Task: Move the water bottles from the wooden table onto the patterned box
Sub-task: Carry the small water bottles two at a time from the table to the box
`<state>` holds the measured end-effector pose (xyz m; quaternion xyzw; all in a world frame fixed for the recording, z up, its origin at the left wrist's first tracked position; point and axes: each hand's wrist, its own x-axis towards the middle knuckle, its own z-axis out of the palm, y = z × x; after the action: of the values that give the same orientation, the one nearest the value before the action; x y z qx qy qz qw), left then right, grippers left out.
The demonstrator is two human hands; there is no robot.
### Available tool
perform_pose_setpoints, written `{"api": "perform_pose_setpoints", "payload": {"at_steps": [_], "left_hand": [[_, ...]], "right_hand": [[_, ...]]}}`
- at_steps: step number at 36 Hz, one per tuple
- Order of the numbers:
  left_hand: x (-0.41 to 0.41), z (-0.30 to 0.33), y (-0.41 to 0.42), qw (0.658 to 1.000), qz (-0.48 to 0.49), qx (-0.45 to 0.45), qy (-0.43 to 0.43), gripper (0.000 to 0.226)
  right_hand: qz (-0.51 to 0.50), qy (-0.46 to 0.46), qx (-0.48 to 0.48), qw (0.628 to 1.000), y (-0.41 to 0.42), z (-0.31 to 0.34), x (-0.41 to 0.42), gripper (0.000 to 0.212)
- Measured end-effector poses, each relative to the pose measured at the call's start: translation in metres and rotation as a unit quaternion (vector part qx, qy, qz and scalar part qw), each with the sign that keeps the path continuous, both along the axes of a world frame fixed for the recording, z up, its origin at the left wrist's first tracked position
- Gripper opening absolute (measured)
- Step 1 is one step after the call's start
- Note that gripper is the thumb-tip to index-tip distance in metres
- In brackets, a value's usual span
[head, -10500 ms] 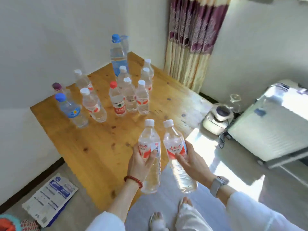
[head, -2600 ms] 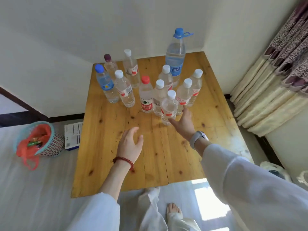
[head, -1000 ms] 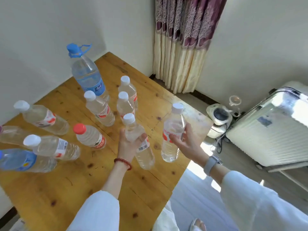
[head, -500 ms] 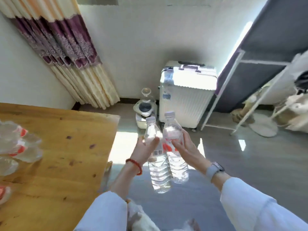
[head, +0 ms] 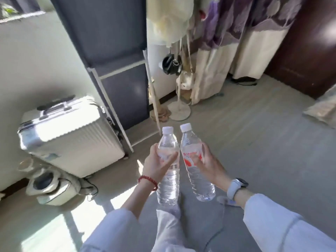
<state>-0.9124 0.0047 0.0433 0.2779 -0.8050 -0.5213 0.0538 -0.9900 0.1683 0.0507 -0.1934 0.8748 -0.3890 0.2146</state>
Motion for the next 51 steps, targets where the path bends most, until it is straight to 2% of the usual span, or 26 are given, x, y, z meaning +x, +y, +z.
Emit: {"api": "perform_pose_setpoints", "payload": {"at_steps": [13, 21, 26, 30, 35, 43, 51], "left_hand": [[-0.314, -0.015, 0.038, 0.992, -0.115, -0.036, -0.022, 0.064], [-0.492, -0.008, 0.106, 0.975, -0.215, -0.048, -0.012, 0.06], [-0.593, -0.013, 0.184, 0.957, -0.285, -0.042, -0.029, 0.049], [-0.679, -0.024, 0.259, 0.942, -0.329, -0.047, -0.03, 0.049], [-0.789, -0.018, 0.37, 0.926, -0.374, -0.039, -0.041, 0.054], [-0.938, -0.006, 0.514, 0.911, -0.411, -0.028, -0.029, 0.045], [-1.093, -0.02, 0.633, 0.9, -0.433, -0.025, -0.03, 0.054]], "right_hand": [[-0.161, -0.01, 0.028, 0.987, 0.071, -0.015, -0.258, 0.058], [-0.281, -0.046, -0.008, 0.959, 0.14, -0.012, -0.385, 0.063], [-0.345, -0.038, -0.001, 0.938, 0.213, -0.022, -0.458, 0.036], [-0.379, -0.026, 0.022, 0.925, 0.283, -0.032, -0.526, 0.053], [-0.414, -0.006, 0.04, 0.91, 0.387, -0.033, -0.622, 0.061], [-0.488, -0.006, 0.021, 0.872, 0.523, -0.02, -0.752, 0.062], [-0.545, -0.001, 0.007, 0.839, 0.643, -0.038, -0.879, 0.058]]}}
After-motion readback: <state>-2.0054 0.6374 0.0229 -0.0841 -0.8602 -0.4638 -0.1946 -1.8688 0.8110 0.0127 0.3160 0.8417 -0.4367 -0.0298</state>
